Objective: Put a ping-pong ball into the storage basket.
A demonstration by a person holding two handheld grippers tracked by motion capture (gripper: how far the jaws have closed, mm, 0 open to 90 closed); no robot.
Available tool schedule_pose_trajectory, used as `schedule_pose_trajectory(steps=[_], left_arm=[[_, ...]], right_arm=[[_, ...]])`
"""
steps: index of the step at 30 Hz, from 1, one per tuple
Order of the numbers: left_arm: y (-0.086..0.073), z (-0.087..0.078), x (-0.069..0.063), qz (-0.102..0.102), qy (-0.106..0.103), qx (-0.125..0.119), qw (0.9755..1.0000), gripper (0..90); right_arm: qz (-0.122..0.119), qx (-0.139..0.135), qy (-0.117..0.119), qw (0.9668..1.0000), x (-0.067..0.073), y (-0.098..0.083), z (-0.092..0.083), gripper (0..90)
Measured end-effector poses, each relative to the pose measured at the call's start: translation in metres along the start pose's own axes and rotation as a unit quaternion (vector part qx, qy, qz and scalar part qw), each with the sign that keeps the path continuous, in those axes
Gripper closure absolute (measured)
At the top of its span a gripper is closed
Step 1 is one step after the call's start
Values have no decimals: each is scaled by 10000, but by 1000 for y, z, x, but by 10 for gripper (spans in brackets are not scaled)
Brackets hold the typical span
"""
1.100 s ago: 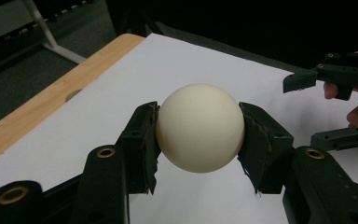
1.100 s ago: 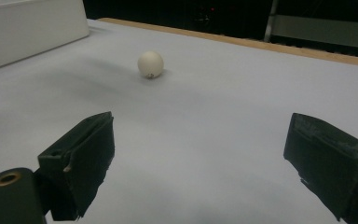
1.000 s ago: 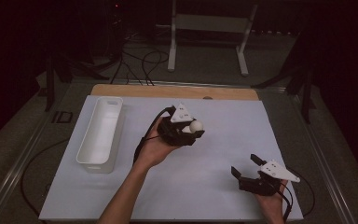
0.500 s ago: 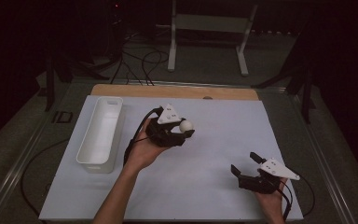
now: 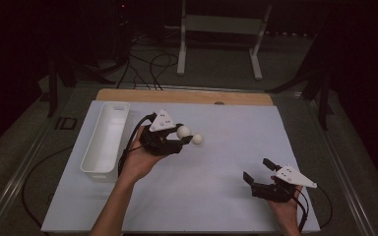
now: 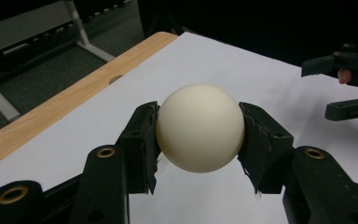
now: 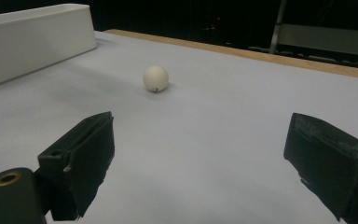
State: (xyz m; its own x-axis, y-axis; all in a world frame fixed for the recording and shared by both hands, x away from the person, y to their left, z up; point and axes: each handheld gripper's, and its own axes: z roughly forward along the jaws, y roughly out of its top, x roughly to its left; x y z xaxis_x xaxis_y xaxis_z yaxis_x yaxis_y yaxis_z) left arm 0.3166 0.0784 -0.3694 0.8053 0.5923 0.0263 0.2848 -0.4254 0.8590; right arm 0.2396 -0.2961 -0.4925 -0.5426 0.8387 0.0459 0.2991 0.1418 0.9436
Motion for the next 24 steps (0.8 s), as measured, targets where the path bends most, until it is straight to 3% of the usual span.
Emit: schedule_pose_trajectory(steps=[11, 24], left_arm=[[-10, -15, 11, -84, 156, 16, 9998, 511], [-21, -22, 25, -218, 301, 115, 9992, 511]], right_arm=[[13, -31, 12, 10000, 0, 1, -1, 84], [12, -68, 52, 10000, 0, 2, 1, 84]])
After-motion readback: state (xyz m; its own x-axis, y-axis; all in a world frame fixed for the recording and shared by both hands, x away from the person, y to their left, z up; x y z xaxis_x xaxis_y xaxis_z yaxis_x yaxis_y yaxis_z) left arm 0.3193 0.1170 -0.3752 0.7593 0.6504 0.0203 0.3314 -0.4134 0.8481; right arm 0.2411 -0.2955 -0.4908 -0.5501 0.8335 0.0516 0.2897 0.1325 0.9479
